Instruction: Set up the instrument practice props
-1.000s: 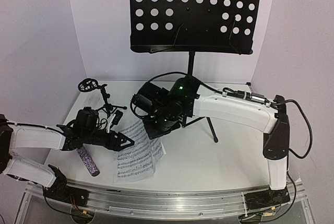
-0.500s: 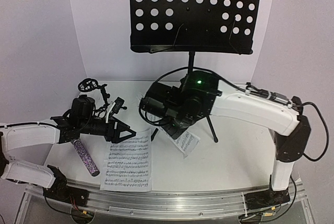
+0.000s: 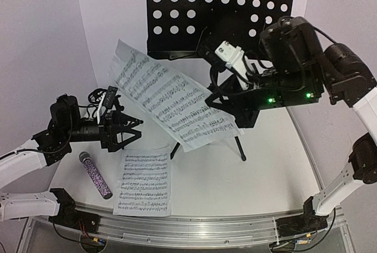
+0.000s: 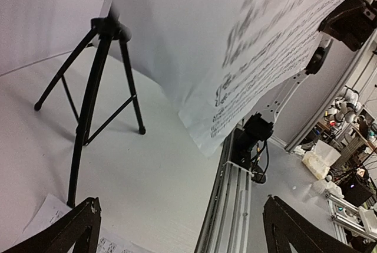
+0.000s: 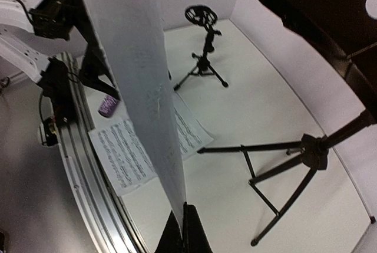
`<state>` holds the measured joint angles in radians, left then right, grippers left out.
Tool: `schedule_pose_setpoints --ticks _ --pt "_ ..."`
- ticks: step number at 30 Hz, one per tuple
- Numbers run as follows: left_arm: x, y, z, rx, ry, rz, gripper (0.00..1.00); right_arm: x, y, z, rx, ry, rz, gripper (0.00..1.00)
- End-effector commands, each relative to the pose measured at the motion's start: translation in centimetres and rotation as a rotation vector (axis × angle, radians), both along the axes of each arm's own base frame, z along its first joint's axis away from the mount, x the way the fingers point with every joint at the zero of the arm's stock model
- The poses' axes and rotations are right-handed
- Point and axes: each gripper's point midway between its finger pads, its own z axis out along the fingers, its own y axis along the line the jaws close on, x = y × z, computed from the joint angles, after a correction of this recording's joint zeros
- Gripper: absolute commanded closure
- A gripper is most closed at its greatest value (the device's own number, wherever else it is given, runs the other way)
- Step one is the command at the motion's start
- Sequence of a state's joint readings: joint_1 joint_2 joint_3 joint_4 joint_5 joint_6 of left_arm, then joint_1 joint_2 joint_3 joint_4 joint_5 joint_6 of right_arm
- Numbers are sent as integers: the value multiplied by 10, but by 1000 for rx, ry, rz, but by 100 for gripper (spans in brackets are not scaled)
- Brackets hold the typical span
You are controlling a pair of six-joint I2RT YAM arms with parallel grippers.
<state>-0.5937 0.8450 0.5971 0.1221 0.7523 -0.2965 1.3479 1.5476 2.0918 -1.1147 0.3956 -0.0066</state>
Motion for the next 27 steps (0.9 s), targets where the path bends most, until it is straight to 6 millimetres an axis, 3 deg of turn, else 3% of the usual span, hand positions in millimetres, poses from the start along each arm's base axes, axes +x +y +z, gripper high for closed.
schedule_pose_setpoints --ticks 1,7,11,16,20,22,27 --pt "-12 -5 75 -119 -180 -102 3 -22 30 60 269 -72 190 100" --pt "-24 -5 145 -234 -301 -161 2 -26 43 85 361 -95 234 100" --pt "-14 -3 162 -244 -295 -96 6 -26 43 98 391 -120 246 100" --pt "-20 0 179 -289 -272 -118 36 -28 33 117 470 -142 245 100" --pt "-19 0 201 -316 -263 -117 82 -23 30 123 509 -149 213 100" --pt "-18 -1 211 -316 -255 -120 99 -18 30 124 520 -155 187 100" --pt "-18 -3 231 -306 -267 -131 100 4 29 120 519 -155 84 100"
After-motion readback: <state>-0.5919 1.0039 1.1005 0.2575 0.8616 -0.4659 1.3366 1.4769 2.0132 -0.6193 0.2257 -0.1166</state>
